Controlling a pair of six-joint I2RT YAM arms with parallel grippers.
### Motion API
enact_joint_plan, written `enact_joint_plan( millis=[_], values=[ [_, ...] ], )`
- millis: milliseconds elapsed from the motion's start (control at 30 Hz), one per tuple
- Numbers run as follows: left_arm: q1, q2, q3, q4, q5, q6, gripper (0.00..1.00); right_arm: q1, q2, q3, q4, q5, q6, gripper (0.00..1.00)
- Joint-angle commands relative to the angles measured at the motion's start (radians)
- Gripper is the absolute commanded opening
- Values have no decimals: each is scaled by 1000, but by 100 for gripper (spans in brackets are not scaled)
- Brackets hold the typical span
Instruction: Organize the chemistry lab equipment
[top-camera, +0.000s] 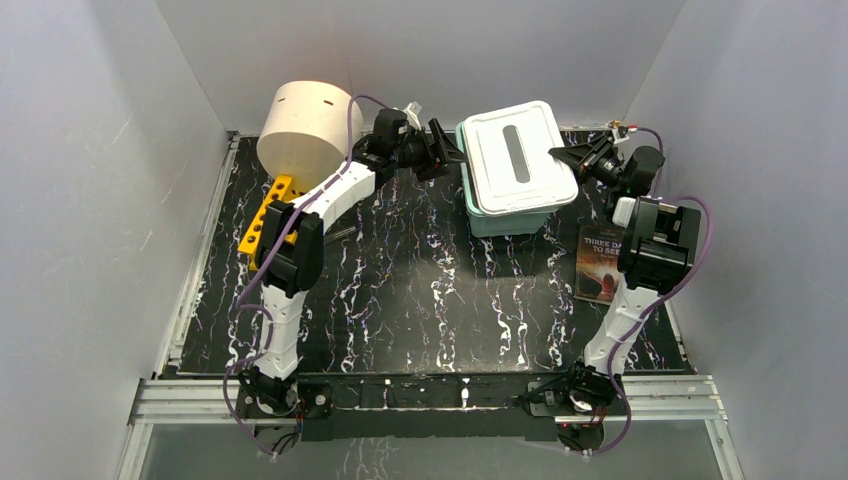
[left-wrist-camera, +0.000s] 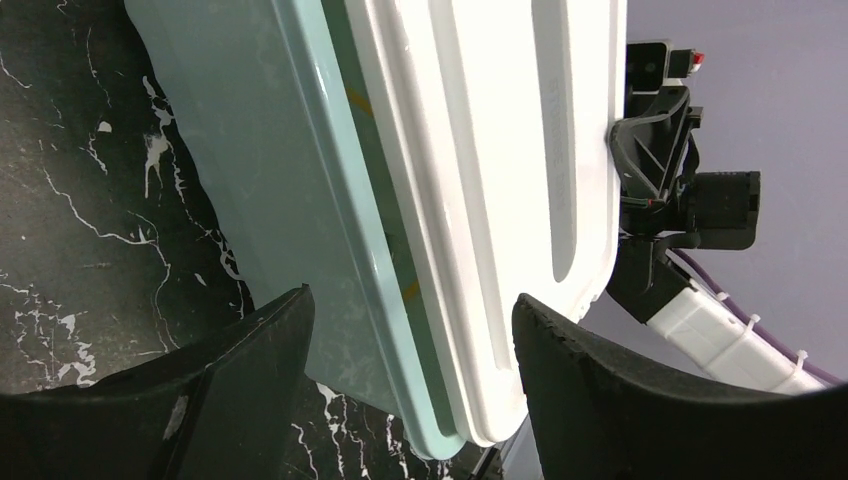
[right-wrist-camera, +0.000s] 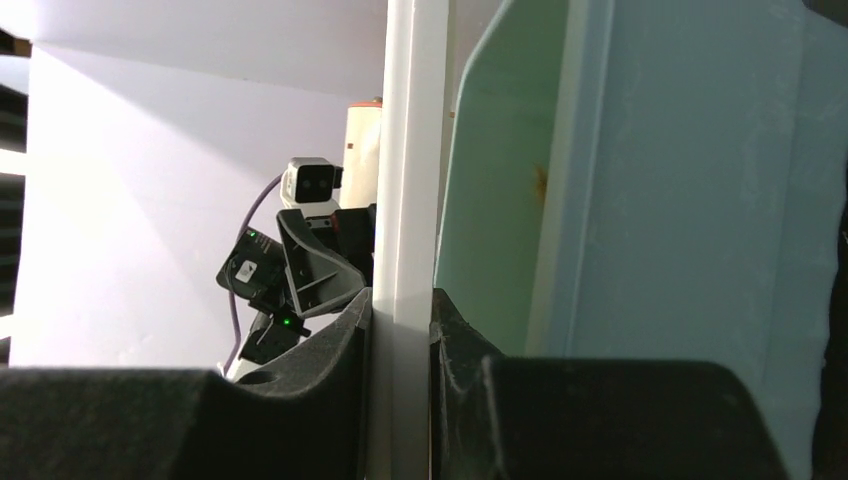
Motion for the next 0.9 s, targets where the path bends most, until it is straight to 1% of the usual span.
enact_joint_plan(
  millis=[0, 100, 200, 300, 400, 467, 500, 567, 800, 867],
  values=[
    [-6, 5, 37, -5, -8, 6, 71, -3, 3, -10, 317, 18, 61, 16],
    [-8, 13, 38, -5, -11, -4, 71, -3, 12, -8, 305, 37, 59, 17],
    [-9, 24, 45, -5, -11, -12, 71, 2, 25, -8, 309, 62, 75, 21],
    [-10, 36, 57, -6, -11, -20, 71, 5, 19, 2, 229, 70, 34, 26],
    [-11, 47, 73, -8, -14, -22, 71, 5, -2, -2, 153, 85, -22, 34],
    [-11, 52, 84, -12, -14, -21, 71, 5, -15, 3, 88, 95, -76, 43],
    [-11, 54, 88, -16, -16, -18, 71, 5, -20, 11, 58, 93, -99, 45],
    [-11, 53, 92, -21, -21, -14, 71, 5, -27, 34, 7, 81, -132, 48],
    [-11, 53, 109, -22, -28, 7, 71, 5, -49, 50, -99, 70, -206, 48],
    [-11, 53, 116, -52, -30, 15, 71, 5, -57, 57, -139, 75, -237, 48]
  ],
)
